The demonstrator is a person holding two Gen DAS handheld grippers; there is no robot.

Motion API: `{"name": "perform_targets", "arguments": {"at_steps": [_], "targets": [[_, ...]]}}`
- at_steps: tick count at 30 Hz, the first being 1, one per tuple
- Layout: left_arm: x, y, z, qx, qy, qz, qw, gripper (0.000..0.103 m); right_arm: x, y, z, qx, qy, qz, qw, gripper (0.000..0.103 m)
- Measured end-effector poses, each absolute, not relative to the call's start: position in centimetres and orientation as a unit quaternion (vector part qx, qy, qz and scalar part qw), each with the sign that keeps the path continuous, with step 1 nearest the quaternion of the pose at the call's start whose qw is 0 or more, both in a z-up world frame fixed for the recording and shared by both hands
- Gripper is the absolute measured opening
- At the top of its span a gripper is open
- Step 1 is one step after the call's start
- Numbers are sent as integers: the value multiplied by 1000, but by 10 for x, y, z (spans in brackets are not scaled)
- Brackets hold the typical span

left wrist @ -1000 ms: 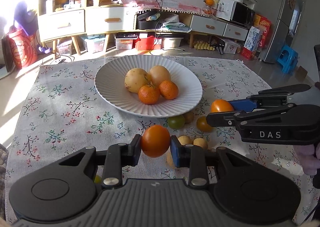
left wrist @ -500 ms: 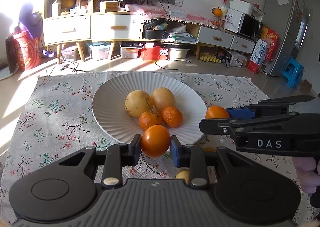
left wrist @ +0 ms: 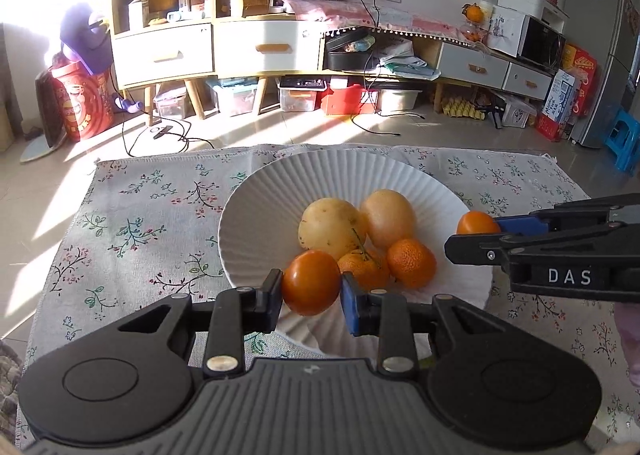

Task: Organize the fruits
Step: 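Carry both held oranges up and into the white bowl, then open both tools to release the oranges in the bowl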

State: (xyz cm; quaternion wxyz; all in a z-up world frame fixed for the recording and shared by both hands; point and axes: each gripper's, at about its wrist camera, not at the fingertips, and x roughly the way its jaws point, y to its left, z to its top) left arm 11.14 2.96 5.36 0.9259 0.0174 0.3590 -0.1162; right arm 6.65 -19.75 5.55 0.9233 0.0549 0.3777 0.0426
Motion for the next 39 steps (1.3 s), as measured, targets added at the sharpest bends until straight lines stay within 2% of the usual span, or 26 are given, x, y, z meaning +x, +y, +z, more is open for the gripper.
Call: {"name": "perform_targets", "arguments": {"at_steps": [19, 24, 29, 31, 39], "targets": [[126, 30, 46, 12, 362, -126, 924, 20, 82, -204, 42, 55, 388, 30, 919, 30], [125, 30, 47, 15, 360, -124, 925, 25, 83, -205, 43, 57, 387, 32, 920, 30], [121, 30, 50, 20, 354, -125, 927, 45, 81, -203, 49, 62, 380, 40, 922, 35], [119, 29, 51, 24, 352, -127, 927, 49, 80, -203, 51, 62, 378, 43, 923, 44], [112, 29, 56, 27, 346, -127, 929, 72, 72, -201, 57, 56, 376, 47, 924, 57]]}}
